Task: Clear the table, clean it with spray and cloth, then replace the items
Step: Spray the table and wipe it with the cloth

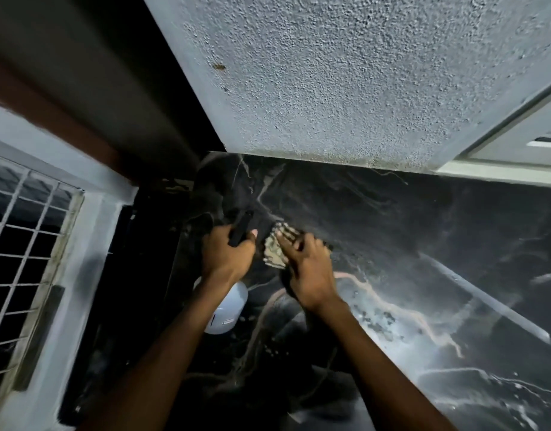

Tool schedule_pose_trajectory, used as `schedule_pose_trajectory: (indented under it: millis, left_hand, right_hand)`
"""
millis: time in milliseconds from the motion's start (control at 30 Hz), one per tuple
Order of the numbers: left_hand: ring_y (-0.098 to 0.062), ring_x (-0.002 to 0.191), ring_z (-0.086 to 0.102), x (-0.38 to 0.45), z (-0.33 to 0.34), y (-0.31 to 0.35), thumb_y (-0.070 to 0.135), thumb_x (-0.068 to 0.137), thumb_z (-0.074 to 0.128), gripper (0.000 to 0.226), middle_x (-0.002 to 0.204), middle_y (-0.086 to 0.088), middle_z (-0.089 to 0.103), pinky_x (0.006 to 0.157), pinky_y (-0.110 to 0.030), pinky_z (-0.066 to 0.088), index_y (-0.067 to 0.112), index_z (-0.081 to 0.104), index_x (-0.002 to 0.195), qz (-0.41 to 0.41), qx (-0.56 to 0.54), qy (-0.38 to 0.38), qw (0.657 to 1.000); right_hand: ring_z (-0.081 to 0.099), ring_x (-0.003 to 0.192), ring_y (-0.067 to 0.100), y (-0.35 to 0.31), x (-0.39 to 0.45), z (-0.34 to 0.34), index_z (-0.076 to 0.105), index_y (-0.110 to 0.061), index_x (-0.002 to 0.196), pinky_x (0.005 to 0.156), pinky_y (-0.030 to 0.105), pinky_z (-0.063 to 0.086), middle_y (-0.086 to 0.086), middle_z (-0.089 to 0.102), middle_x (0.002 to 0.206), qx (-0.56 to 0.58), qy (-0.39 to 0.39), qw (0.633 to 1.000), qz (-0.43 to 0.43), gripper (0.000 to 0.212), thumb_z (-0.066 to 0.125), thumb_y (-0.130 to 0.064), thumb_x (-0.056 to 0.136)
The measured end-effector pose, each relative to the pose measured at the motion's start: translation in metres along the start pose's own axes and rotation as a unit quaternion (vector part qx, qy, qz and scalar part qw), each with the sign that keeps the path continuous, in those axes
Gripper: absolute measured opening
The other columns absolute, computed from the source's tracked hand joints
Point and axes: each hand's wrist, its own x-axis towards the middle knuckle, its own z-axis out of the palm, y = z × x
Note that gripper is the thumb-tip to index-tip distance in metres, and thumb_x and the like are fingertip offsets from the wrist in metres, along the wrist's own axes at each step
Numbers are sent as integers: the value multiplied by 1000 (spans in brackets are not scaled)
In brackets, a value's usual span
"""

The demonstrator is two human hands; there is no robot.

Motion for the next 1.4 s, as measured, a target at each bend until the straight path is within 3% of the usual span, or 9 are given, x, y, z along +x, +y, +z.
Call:
schedule_pose_trajectory:
  millis: [167, 300, 467, 600, 767, 900, 1200, 1300, 1400]
  left_hand:
    - [-27, 71, 69, 8, 1, -8, 40, 81, 69, 34, 70, -5, 72, 67, -30, 53, 10, 70, 64, -17, -37, -10, 999]
    - [-25, 68, 67, 17, -8, -9, 32, 87, 72, 32, 70, -9, 71, 59, -25, 48, 9, 70, 65, -14, -40, -6, 999]
    - [-31, 73, 70, 30, -24, -5, 43, 77, 68, 30, 72, -5, 73, 72, -41, 60, 14, 72, 72, 6, -11, 23, 1000]
    - [-32, 75, 69, 39, -34, -2, 40, 78, 67, 26, 74, -7, 73, 72, -40, 60, 14, 73, 75, 10, 3, 25, 1000]
    - [-27, 71, 70, 43, -32, -5, 46, 79, 67, 33, 67, -3, 71, 72, -35, 58, 17, 70, 63, 16, -1, -12, 1000]
    - [-28, 76, 68, 46, -28, -6, 48, 80, 69, 34, 76, -7, 73, 76, -35, 56, 18, 67, 64, 6, 19, -40, 999]
    - [-22, 70, 59, 56, -47, -16, 43, 84, 73, 26, 70, 3, 61, 71, -29, 46, 20, 70, 71, 0, 42, -54, 998]
    - [-34, 86, 65, 62, -55, -17, 48, 82, 73, 32, 94, -10, 67, 79, -35, 56, 17, 77, 90, -13, 30, -19, 999]
    - [-38, 84, 68, 63, -62, -21, 55, 77, 70, 36, 94, -13, 67, 75, -47, 62, 19, 75, 77, -28, 11, 1, 1000]
  right_hand:
    - [49, 87, 41, 102, 4, -42, 60, -29, 138, 74, 43, 44, 22, 49, 103, -19, 152, 980, 127, 60, 52, -26, 79]
    - [45, 105, 43, 70, 88, -44, 53, -28, 144, 84, 48, 41, 25, 43, 124, -32, 157, 935, 318, 61, 55, -27, 83]
    - [45, 104, 40, -78, 115, 27, 64, -13, 127, 85, 49, 44, 20, 45, 126, -12, 29, 997, 74, 53, 41, -35, 85]
    - [49, 97, 35, -54, 84, 22, 66, -24, 128, 78, 39, 40, 14, 50, 114, -8, 18, 999, -29, 45, 56, -33, 84]
    - [51, 89, 47, 95, 46, -49, 68, -14, 128, 78, 47, 45, 29, 48, 102, 9, 203, 947, 248, 51, 52, -23, 80]
    - [47, 104, 52, 95, 74, -49, 62, -14, 132, 91, 56, 40, 34, 45, 119, -10, 234, 875, 423, 45, 59, -15, 86]
    - [46, 106, 48, 69, 94, -36, 60, -19, 133, 92, 53, 39, 30, 44, 121, -31, 243, 873, 421, 54, 53, -22, 80]
    - [46, 106, 46, 23, 123, -17, 55, -15, 139, 90, 49, 38, 28, 43, 124, -27, 202, 911, 360, 59, 60, -20, 81]
    - [46, 102, 41, -39, 148, 9, 50, -24, 144, 85, 46, 39, 23, 44, 122, -38, 142, 959, 243, 69, 52, -29, 75]
